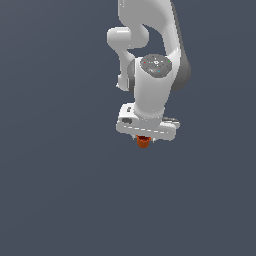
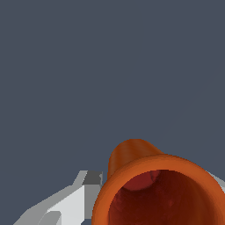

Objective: Pick up the object and move it to a goal position.

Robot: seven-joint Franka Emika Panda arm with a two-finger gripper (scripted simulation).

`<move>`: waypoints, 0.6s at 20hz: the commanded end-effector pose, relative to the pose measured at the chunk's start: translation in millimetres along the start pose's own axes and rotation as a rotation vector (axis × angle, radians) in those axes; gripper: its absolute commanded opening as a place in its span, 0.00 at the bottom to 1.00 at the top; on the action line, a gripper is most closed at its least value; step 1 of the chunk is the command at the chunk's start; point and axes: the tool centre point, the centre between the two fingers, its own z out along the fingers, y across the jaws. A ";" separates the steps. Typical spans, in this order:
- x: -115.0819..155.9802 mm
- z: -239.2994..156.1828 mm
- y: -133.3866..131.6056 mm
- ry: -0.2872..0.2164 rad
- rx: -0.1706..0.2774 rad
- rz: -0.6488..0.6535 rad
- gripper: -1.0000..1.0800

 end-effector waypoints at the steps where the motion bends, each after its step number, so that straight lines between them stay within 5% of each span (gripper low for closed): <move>1: 7.9 -25.2 -4.2 0.000 0.000 0.000 0.00; 12: 35.9 -100.7 -18.3 0.000 0.000 0.000 0.00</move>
